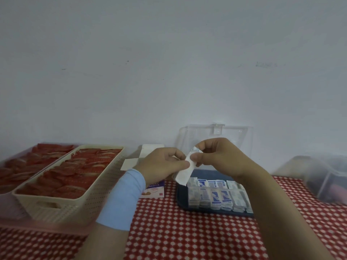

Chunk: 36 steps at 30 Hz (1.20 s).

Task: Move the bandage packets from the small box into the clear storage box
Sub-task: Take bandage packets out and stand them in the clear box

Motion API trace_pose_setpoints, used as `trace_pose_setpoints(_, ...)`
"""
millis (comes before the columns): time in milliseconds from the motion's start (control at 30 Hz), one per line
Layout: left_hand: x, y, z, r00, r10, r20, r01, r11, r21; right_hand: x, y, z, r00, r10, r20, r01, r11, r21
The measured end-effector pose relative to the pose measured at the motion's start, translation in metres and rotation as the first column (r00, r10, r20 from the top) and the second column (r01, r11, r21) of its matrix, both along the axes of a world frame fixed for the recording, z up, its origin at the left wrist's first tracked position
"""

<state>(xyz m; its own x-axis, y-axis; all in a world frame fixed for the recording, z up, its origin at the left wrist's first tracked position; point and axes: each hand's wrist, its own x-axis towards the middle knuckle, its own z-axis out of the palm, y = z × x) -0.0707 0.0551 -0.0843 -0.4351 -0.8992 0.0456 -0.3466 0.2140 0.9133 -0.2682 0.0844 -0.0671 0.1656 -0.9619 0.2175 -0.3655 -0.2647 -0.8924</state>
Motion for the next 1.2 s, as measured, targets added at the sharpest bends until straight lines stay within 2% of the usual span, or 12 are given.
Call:
trace_pose_setpoints(33,-0.001,0.001,0.004,0.986,0.080,0.146,-0.058,0.987,-0.148,0.000,-0.001,-0.001,1.000,-0.020,-0.004,0.020,1.000,-0.005)
trace_pose_setpoints(67,-0.004,0.003,0.006,0.966,0.138,0.220,-0.080,0.964,-0.254,0.000,-0.002,-0.003,0.999,-0.043,-0.008,0.043,0.999,-0.010)
trace_pose_setpoints(133,-0.009,0.004,0.006,0.961,0.185,0.205,-0.115,0.943,-0.311,0.002,-0.004,-0.004,0.996,-0.092,0.020,0.092,0.996,-0.008)
trace_pose_setpoints(233,-0.013,0.003,0.000,0.977,0.196,0.088,-0.167,0.950,-0.263,0.004,-0.004,-0.003,0.977,-0.151,0.152,0.142,0.988,0.064)
trace_pose_setpoints(333,-0.017,0.004,-0.003,0.985,0.174,-0.019,-0.175,0.964,-0.200,0.000,-0.004,-0.005,0.960,-0.136,0.246,0.095,0.981,0.170)
trace_pose_setpoints(533,-0.027,0.005,-0.011,0.980,0.161,-0.113,-0.179,0.969,-0.172,-0.011,-0.003,-0.009,0.941,-0.100,0.323,0.009,0.962,0.272)
trace_pose_setpoints(667,-0.036,0.004,-0.019,0.981,0.160,-0.106,-0.176,0.971,-0.164,-0.019,-0.003,-0.010,0.946,-0.134,0.294,0.043,0.954,0.295)
trace_pose_setpoints(733,-0.041,0.003,-0.024,0.987,0.160,-0.008,-0.158,0.961,-0.226,-0.023,-0.005,-0.012,0.952,-0.205,0.227,0.131,0.943,0.305)
trace_pose_setpoints(800,-0.042,0.004,-0.027,0.971,0.165,0.174,-0.098,0.936,-0.339,-0.028,-0.009,-0.015,0.942,-0.299,0.152,0.243,0.920,0.308)
trace_pose_setpoints(933,-0.039,0.006,-0.024,0.917,0.082,0.391,0.113,0.886,-0.449,-0.034,-0.019,-0.024,0.926,-0.375,-0.051,0.371,0.872,0.321)
trace_pose_setpoints(1067,-0.039,0.009,-0.021,0.800,0.012,0.600,0.279,0.878,-0.388,-0.026,-0.024,-0.030,0.919,-0.319,-0.230,0.386,0.844,0.372)
trace_pose_setpoints(1200,-0.040,0.010,-0.025,0.713,0.018,0.701,0.286,0.905,-0.314,-0.016,-0.035,-0.037,0.906,-0.272,-0.326,0.403,0.793,0.457)
